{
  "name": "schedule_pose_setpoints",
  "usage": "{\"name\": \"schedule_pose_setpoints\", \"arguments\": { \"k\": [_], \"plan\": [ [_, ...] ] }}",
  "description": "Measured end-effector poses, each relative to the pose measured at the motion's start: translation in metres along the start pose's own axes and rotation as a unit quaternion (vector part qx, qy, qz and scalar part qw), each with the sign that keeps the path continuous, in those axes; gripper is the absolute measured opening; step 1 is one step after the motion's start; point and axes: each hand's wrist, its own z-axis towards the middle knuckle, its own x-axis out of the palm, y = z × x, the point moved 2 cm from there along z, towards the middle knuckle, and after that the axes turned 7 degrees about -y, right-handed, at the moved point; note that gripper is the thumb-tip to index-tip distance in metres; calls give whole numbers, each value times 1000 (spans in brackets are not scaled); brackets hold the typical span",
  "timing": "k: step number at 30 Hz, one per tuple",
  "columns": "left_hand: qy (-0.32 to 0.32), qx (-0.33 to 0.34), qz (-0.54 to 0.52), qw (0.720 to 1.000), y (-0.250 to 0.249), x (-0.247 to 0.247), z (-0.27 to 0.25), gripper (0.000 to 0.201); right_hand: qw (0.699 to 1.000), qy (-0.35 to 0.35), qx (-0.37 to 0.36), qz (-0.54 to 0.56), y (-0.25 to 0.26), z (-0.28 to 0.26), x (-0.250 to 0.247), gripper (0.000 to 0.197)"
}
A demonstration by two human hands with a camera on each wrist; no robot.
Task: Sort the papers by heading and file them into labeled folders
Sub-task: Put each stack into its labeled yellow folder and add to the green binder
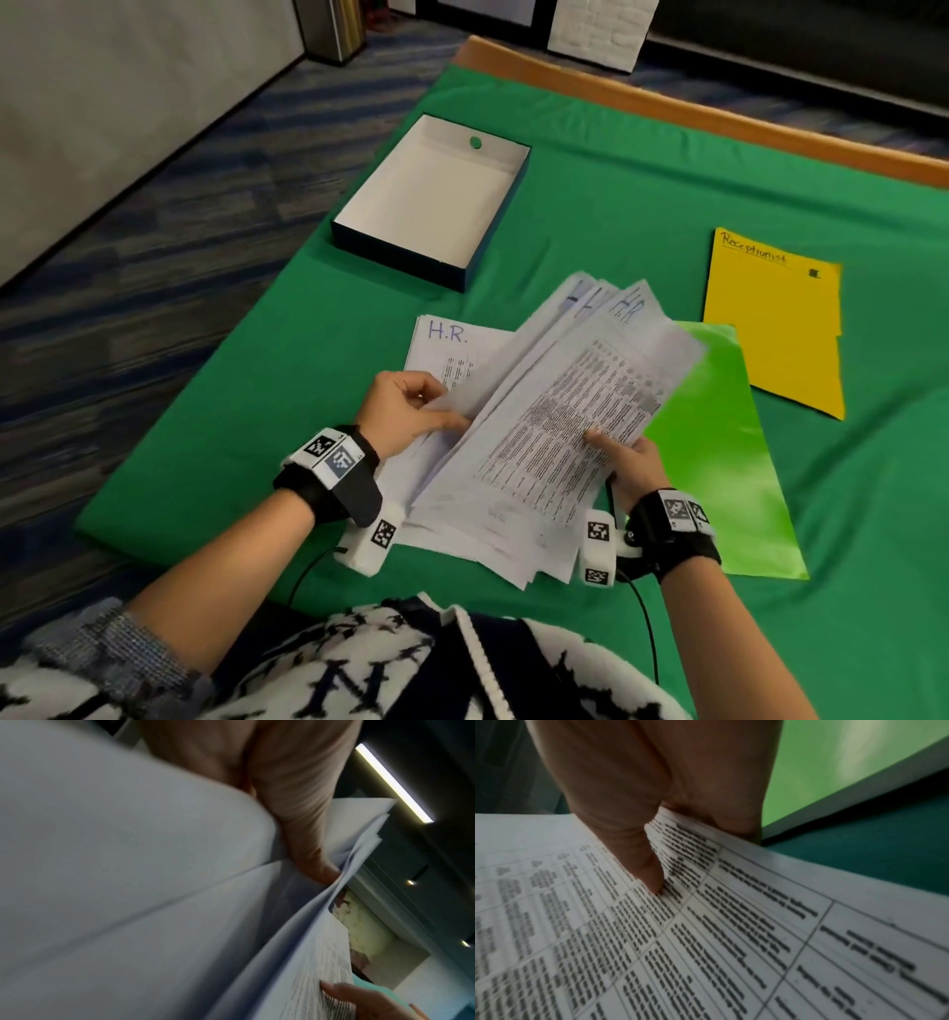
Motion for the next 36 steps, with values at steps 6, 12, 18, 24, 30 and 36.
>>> {"name": "schedule_pose_setpoints", "arguments": {
  "k": [6, 12, 18, 24, 30, 36],
  "plan": [
    [-84, -44, -18, 995, 15, -17, 15, 16, 989, -106, -94, 31, 19, 15, -34, 23],
    [-116, -46, -2, 992, 29, -16, 18, 27, 982, -126, -131, 42, 35, 17, -50, 27],
    [-105, -73, 14, 992, 44, -14, 16, 30, 981, -108, -157, 38, 42, 9, -47, 25],
    [-60, -77, 144, 985, 69, -17, 17, 54, 976, -37, -204, 69, 62, -10, -43, 41],
    [-102, 5, 113, 988, 41, -14, 12, 115, 956, 24, -289, 36, 93, -35, -30, 29],
    [85, 121, -12, 989, -50, 15, -14, 120, 940, 97, -322, 55, 106, -53, -5, 48]
  ]
}}
